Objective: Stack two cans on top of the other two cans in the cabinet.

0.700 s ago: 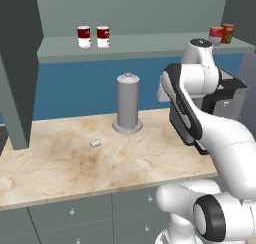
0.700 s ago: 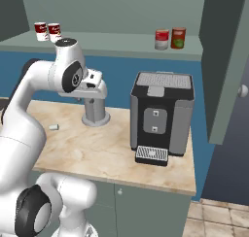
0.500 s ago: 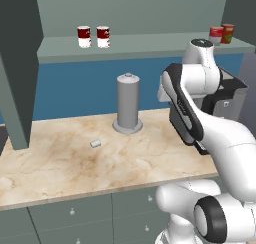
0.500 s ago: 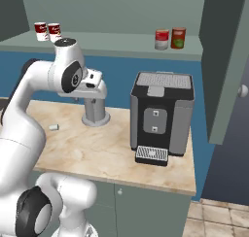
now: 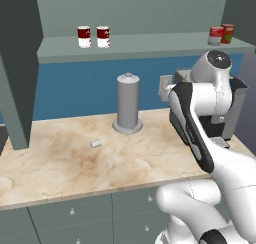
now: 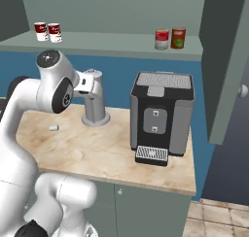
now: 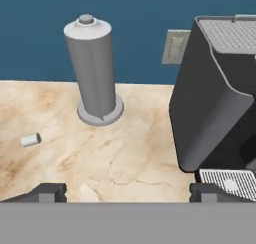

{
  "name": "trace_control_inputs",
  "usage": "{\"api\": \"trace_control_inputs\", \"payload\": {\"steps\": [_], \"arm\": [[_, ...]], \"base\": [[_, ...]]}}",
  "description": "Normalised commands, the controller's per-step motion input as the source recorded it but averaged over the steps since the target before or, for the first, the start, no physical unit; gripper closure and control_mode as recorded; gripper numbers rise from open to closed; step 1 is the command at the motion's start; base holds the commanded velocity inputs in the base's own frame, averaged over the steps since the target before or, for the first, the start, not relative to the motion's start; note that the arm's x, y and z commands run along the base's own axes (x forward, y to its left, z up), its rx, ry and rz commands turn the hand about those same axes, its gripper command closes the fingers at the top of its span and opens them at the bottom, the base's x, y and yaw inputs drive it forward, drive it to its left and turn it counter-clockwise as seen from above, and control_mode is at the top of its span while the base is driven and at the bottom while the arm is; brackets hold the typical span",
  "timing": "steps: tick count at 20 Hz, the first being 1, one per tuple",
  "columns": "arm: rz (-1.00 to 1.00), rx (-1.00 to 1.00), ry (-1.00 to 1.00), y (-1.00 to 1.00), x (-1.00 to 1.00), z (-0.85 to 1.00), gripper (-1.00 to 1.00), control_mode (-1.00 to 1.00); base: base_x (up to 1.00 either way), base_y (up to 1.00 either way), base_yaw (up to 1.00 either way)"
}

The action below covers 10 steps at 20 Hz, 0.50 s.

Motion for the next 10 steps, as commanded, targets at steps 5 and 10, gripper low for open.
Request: {"api": "trace_control_inputs", "payload": {"steps": [5,10], "arm": [[0.00,0.00,-0.30,0.15,-0.05,0.32,-1.00,-1.00],[0.00,0.00,-0.18,0.14,0.00,0.38,-1.00,-1.00]], "base": [[0.00,0.00,0.00],[0.00,0.00,0.00]]}}
